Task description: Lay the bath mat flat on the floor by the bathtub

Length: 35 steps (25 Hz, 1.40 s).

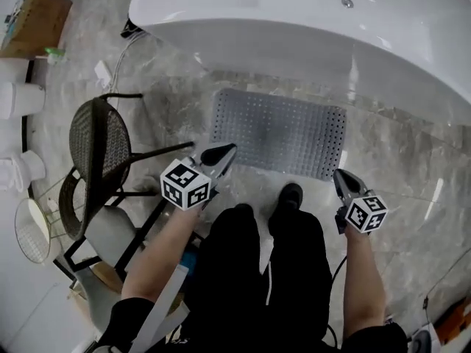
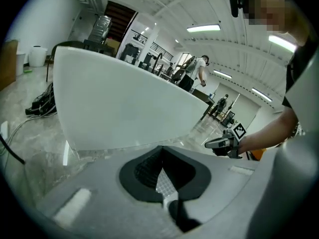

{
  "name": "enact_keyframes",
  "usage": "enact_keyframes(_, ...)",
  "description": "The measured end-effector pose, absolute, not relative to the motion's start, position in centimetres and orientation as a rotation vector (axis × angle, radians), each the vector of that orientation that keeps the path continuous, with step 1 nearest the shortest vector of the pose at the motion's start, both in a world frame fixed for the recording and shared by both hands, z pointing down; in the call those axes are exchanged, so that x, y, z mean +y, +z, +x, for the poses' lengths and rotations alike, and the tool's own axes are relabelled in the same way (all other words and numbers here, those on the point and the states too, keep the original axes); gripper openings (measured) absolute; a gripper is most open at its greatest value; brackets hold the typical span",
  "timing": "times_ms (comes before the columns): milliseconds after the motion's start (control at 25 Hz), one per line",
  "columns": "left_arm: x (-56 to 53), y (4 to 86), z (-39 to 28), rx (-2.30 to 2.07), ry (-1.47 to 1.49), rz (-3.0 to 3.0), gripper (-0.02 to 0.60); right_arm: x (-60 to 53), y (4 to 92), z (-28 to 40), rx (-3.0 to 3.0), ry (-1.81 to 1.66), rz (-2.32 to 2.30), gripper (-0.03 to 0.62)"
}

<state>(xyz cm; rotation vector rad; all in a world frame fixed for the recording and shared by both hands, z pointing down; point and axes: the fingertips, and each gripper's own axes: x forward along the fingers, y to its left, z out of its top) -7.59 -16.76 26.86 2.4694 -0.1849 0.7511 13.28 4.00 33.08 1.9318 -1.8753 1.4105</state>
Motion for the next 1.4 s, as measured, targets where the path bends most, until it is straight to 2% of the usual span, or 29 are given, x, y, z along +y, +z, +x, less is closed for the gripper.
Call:
enact_keyframes(320,-11.3,6.4,-5.4,-0.154,0.618,2.474,0.005,4.3,14.2,8.4,-2.041,1.386,1.789,0.000)
enact_keyframes(600,-4.4,-4.6,-2.4,-0.023,0.667,2.598,0.005,1.9,3.7,5.4,-2.243,1.359,1.688,0.000)
enact_keyframes(920,-5.4,-12.8,-5.5,-0.102,0.594,2.659,0.005,-2.5,-5.5,4.1,-2.390,1.108,1.844,0.000)
enact_keyframes(1400,-3.9,-17.8,-13.4,-0.169,0.325,2.673,0.005,-0.9,-15.5,-5.6,-2.487,0.957,1.684,0.000)
